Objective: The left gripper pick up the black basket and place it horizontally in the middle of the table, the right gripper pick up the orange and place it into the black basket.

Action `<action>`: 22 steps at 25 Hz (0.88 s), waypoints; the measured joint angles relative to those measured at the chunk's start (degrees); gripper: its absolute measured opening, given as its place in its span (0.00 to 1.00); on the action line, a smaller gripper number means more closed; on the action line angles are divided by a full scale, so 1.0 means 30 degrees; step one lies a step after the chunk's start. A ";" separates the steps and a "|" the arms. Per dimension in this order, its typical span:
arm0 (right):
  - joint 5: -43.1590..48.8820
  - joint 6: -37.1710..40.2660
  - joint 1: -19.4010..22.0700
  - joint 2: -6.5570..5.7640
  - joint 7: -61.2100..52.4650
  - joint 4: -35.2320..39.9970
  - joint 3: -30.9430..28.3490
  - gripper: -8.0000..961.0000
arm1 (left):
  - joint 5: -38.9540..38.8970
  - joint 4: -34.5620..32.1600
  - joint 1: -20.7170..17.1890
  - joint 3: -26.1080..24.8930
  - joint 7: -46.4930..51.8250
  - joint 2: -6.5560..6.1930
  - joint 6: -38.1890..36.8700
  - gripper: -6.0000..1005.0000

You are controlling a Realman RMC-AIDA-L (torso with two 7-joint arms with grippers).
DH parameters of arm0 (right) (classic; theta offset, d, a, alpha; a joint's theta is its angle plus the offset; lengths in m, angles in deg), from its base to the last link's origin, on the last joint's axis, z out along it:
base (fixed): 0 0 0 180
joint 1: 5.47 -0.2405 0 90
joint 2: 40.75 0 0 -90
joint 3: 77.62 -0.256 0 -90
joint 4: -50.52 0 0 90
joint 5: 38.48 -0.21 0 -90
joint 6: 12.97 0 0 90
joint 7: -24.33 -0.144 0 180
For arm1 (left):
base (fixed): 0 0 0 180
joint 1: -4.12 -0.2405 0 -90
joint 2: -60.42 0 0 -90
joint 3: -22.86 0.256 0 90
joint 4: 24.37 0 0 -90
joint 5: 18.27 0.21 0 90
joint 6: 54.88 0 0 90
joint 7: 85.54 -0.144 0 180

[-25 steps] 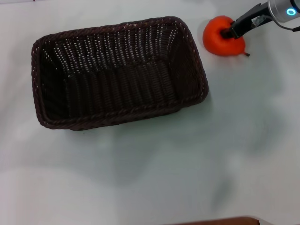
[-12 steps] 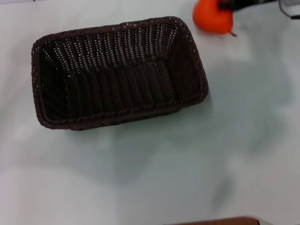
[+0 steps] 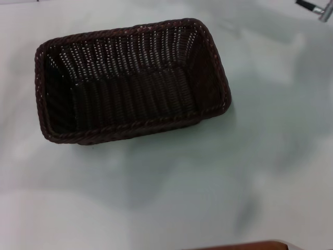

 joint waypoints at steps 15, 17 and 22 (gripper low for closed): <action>-0.0177 0.0128 -0.0499 0.0793 0.0525 0.0348 0.3328 0.40 | -0.0001 -0.0032 -0.0054 -0.0044 -0.0015 0.0018 0.0061 0.87; -0.0318 0.0140 -0.0254 0.0811 0.0831 0.0356 0.2728 0.48 | -0.0013 -0.0031 -0.0032 -0.0058 -0.0035 0.0010 0.0154 0.87; -0.2835 0.0237 0.1180 0.1337 0.4547 0.1207 0.0110 0.72 | -0.1101 -0.0223 -0.0085 -0.0070 -0.1898 0.0190 0.0720 0.87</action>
